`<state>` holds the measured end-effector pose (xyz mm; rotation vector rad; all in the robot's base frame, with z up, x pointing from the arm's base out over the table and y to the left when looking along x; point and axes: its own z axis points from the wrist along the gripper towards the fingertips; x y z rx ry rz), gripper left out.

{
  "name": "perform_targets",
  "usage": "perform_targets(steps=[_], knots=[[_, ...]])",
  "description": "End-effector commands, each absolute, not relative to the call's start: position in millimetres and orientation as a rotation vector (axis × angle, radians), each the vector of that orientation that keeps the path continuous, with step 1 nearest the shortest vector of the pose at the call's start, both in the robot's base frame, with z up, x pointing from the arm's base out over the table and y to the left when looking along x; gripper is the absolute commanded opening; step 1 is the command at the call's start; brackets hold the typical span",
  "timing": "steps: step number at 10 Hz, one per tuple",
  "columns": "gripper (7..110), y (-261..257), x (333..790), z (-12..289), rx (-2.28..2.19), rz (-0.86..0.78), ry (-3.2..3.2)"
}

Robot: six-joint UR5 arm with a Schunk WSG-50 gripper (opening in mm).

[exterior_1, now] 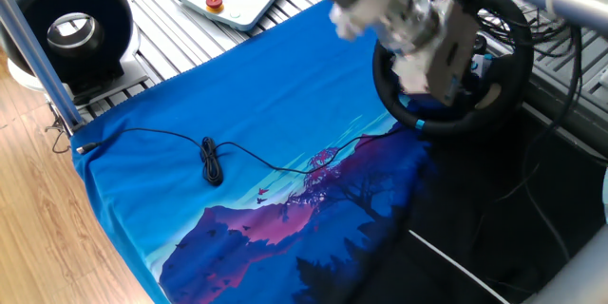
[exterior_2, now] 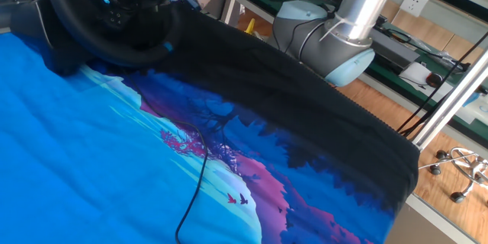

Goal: Rotate the steering wheel 90 degrees counterclockwise

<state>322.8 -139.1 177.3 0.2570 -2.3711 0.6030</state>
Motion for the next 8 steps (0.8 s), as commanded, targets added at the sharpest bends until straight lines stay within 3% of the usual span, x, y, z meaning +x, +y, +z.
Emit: perform_targets(steps=[1, 3, 4, 6, 7, 8], knots=[[7, -28, 426, 190, 0.367, 0.042, -2.955], [7, 7, 467, 204, 0.292, -0.165, -3.263], [7, 0, 485, 209, 0.215, -0.125, -3.362], [7, 38, 507, 221, 0.012, -0.439, -3.426], [7, 44, 503, 222, -0.035, -0.487, -3.398], [7, 30, 487, 213, -0.075, -0.378, -3.333]])
